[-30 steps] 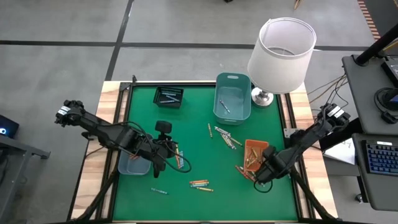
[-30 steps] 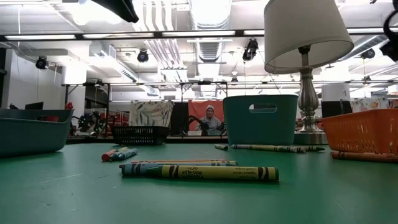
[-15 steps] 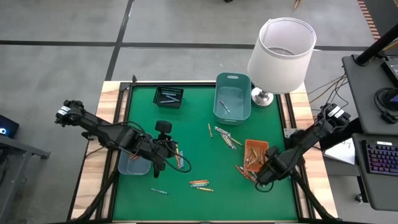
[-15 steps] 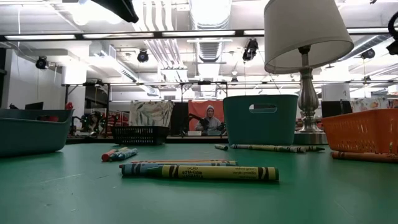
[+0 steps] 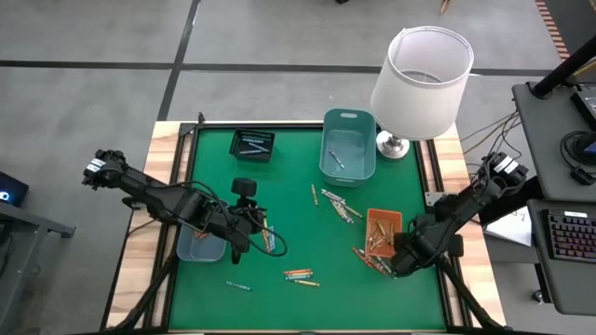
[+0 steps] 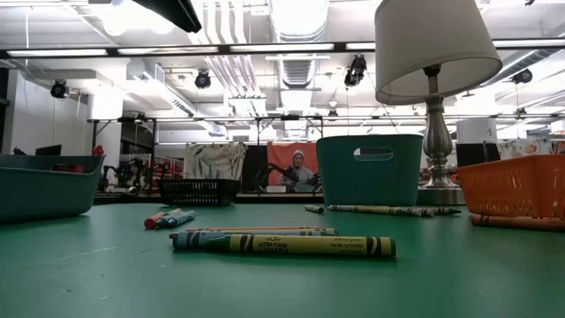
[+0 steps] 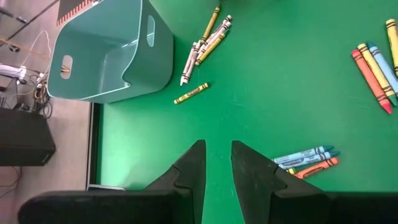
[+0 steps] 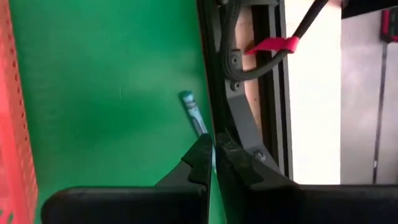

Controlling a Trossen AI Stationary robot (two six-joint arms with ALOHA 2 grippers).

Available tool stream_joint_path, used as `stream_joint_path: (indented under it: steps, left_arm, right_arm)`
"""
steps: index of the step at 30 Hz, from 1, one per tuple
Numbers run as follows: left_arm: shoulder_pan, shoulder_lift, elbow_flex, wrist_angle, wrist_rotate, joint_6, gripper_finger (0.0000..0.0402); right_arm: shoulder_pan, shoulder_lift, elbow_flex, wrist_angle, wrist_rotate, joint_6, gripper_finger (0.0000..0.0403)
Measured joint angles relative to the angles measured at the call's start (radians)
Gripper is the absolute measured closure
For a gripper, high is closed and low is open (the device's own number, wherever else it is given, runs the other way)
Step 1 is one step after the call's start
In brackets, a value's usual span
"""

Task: Sort crayons
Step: Put the blue crayon into the black bin

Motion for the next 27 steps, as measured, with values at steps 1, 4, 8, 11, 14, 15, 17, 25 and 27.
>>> stream_joint_path:
  steps: [1, 4, 8, 11, 14, 15, 17, 25, 27]
  left_arm:
    - [0.000, 0.000, 0.000, 0.000, 0.000, 0.000, 0.0342]
    - [0.000, 0.000, 0.000, -0.003, 0.001, 0.000, 0.0342]
    - [0.000, 0.000, 0.000, -0.010, 0.001, 0.000, 0.0342]
    - [0.000, 0.000, 0.000, -0.013, 0.001, 0.000, 0.0342]
    - [0.000, 0.000, 0.000, -0.017, 0.002, 0.000, 0.0342]
    - [0.000, 0.000, 0.000, -0.018, 0.002, 0.000, 0.0342]
    - [0.000, 0.000, 0.000, -0.019, 0.002, 0.000, 0.0342]
    - [0.000, 0.000, 0.000, -0.019, 0.003, -0.001, 0.0342]
    - [0.000, 0.000, 0.000, -0.019, 0.003, -0.001, 0.0342]
  right_arm:
    - [0.000, -0.009, -0.013, 0.012, 0.003, 0.004, 0.0390]
    - [0.000, -0.041, -0.062, 0.073, 0.003, 0.011, 0.0390]
    - [0.001, -0.083, -0.139, 0.203, 0.003, 0.035, 0.0390]
    - [0.013, -0.099, -0.183, 0.231, 0.003, 0.065, 0.0390]
    - [0.023, -0.117, -0.206, 0.231, 0.002, 0.089, 0.0390]
    - [0.023, -0.124, -0.213, 0.232, 0.003, 0.096, 0.0390]
    - [0.026, -0.132, -0.229, 0.233, 0.003, 0.104, 0.0390]
    - [0.032, -0.128, -0.290, 0.282, -0.022, 0.115, 0.0390]
    - [0.032, -0.128, -0.296, 0.286, -0.023, 0.115, 0.0390]
